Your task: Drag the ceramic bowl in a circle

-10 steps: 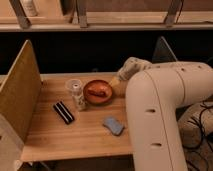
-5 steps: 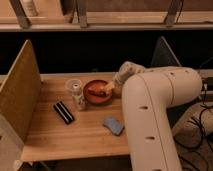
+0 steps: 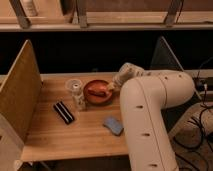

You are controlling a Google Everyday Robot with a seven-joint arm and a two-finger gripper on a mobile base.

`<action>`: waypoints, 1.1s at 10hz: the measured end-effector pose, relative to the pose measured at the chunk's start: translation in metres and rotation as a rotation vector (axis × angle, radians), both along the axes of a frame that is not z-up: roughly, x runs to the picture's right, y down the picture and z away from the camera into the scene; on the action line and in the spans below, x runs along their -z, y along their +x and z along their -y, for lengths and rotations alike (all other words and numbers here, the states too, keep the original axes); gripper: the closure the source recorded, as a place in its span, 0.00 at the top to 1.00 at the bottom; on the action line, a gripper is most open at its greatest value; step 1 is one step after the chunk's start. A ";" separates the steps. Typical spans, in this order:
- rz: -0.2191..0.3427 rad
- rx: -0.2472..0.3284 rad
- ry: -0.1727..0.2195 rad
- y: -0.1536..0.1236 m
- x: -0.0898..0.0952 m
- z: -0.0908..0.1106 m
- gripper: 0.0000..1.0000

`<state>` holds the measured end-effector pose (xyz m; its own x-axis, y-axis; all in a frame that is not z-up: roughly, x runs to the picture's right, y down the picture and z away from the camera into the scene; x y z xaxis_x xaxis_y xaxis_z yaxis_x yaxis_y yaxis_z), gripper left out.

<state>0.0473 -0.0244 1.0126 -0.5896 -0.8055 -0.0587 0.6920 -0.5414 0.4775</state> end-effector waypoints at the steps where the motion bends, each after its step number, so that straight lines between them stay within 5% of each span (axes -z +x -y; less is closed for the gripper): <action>1: 0.008 0.004 -0.002 -0.003 -0.001 -0.001 0.28; 4: 0.036 0.007 0.005 -0.011 0.002 0.003 0.02; 8: 0.078 0.006 0.019 -0.020 0.010 0.007 0.00; 11: 0.026 -0.005 0.043 0.008 0.012 0.017 0.00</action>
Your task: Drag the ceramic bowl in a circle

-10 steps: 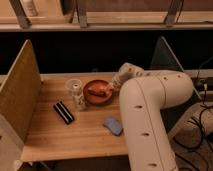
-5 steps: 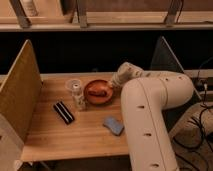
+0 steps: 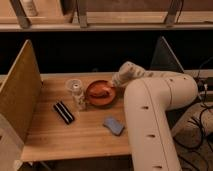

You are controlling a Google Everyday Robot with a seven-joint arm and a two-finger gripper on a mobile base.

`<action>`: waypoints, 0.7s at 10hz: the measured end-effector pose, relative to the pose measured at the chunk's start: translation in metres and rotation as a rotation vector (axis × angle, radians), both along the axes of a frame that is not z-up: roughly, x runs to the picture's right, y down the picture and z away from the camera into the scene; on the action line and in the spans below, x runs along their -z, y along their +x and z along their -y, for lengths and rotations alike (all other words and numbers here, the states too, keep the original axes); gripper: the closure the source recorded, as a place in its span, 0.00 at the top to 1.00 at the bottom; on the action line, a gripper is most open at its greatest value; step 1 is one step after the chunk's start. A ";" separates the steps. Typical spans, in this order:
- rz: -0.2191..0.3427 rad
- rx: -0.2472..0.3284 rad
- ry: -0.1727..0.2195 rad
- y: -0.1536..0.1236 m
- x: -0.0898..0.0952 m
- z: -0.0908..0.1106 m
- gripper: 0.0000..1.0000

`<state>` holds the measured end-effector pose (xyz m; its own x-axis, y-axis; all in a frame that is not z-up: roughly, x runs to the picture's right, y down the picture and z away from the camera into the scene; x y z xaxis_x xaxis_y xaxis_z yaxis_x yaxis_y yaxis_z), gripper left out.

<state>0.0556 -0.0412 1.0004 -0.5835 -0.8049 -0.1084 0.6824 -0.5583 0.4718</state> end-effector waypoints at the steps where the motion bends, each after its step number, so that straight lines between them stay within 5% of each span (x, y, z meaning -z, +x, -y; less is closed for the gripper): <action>1: -0.028 -0.004 0.011 0.014 0.001 0.005 0.00; 4: -0.130 0.007 0.055 0.056 0.003 0.028 0.00; 7: -0.128 0.047 0.090 0.034 -0.011 0.055 0.00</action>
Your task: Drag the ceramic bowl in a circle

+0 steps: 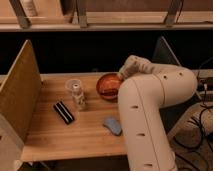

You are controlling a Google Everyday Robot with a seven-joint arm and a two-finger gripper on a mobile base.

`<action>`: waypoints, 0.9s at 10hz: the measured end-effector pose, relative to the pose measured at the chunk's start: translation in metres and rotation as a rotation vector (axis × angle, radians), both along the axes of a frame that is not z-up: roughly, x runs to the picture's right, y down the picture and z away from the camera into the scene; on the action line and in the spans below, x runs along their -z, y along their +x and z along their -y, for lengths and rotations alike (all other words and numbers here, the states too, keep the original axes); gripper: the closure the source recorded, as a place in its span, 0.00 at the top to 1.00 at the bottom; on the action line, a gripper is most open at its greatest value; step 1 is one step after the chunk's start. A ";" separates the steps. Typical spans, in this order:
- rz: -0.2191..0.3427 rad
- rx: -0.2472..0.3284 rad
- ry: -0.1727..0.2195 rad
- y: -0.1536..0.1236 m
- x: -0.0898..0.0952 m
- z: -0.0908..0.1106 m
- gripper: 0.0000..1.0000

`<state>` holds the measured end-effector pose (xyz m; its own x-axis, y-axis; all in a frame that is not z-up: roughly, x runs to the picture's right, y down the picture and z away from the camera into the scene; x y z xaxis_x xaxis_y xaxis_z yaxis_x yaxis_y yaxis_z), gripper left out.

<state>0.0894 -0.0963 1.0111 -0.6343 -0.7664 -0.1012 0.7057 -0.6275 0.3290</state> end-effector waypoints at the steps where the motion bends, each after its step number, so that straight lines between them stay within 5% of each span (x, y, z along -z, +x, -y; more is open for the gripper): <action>1: 0.029 0.013 -0.004 -0.019 -0.005 -0.001 0.00; 5: 0.100 0.103 -0.095 -0.073 0.000 -0.039 0.00; 9: 0.033 0.163 -0.179 -0.039 0.044 -0.072 0.00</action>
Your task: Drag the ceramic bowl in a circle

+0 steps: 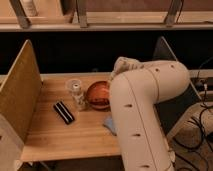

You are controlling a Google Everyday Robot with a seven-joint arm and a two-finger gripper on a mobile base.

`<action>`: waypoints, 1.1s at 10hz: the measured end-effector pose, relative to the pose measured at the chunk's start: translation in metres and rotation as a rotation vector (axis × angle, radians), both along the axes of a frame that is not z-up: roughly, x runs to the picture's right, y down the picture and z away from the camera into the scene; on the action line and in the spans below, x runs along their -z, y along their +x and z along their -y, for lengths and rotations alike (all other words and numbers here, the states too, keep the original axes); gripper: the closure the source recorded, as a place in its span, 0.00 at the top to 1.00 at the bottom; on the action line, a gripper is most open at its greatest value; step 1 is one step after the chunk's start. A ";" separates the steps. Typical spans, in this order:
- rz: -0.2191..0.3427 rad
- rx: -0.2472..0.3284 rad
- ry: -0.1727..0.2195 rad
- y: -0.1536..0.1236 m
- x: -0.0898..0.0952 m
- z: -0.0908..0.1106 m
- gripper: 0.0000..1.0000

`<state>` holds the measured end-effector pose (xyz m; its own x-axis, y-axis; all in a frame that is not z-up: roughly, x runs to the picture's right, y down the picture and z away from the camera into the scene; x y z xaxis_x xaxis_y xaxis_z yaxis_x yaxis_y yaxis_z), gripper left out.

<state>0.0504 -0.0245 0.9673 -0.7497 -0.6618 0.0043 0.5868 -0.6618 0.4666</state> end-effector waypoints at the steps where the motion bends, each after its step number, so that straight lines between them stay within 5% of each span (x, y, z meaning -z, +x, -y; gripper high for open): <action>1: -0.037 0.014 -0.023 0.016 0.006 -0.008 0.00; 4: -0.189 0.010 -0.060 0.081 0.008 -0.013 0.00; 6: -0.225 0.008 -0.009 0.085 -0.005 0.016 0.00; 8: -0.195 0.001 0.031 0.061 -0.017 0.035 0.00; 11: -0.048 -0.008 0.067 -0.015 -0.031 0.048 0.00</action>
